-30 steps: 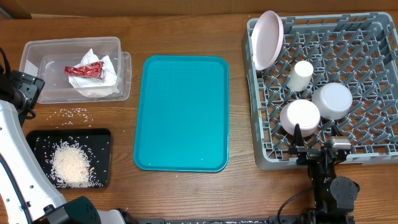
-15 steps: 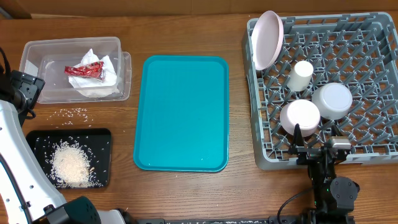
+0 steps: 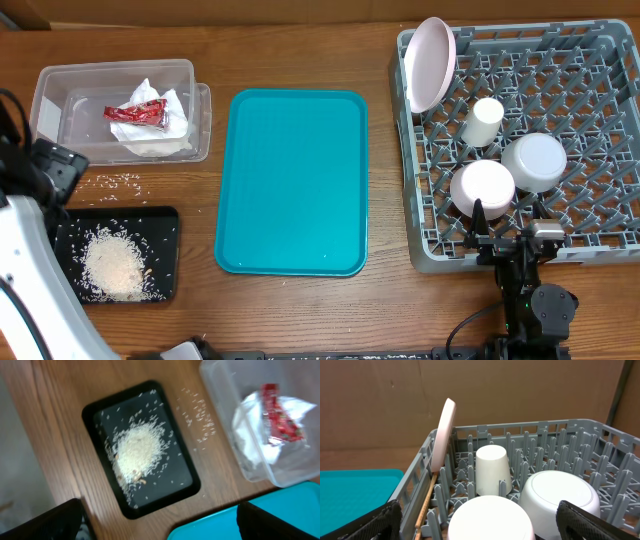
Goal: Sort waste into correct bins and load items into the dishwasher
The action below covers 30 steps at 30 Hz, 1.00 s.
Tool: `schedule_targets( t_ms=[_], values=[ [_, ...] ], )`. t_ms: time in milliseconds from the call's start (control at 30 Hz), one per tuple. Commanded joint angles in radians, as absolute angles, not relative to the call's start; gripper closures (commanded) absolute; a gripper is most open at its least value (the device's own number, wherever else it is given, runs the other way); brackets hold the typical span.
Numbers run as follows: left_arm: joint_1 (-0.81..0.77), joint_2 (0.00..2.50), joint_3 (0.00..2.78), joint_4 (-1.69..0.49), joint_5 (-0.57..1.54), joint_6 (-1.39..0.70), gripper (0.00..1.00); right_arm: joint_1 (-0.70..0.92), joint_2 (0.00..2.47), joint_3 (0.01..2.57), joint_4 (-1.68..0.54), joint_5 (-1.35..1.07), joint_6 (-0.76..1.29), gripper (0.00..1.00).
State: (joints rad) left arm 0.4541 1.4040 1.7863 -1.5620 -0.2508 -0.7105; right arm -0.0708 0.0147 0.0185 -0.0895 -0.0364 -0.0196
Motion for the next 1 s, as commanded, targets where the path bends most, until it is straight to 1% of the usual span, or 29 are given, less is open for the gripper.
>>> schedule_targets(
  t_ms=[0,267,433,533,700,967],
  values=[
    [0.377,1.323,1.727,-1.528,-0.332,-0.695,0.0,-0.074,0.003,0.008,-0.084,-0.03,-0.023,0.0],
    [0.175,1.165,1.428,-1.336,-0.373,-0.694,0.0,-0.074,0.003,0.008,-0.084,-0.03,-0.023,0.0],
    [0.072,1.061,1.169,-1.11,-0.36,-0.646,0.0,-0.074,0.003,0.009,-0.084,-0.03,-0.023,0.0],
    [0.013,0.99,1.001,-0.942,-0.315,-0.583,0.0,-0.074,0.003,0.008,-0.084,-0.03,-0.023,0.0],
    [-0.062,0.89,0.774,-0.711,-0.226,-0.523,0.0,-0.074,0.003,0.008,-0.084,-0.03,-0.023,0.0],
    [-0.112,0.807,0.483,-0.39,-0.216,-0.493,0.0,-0.074,0.003,0.008,-0.084,-0.03,-0.023,0.0]
  ],
)
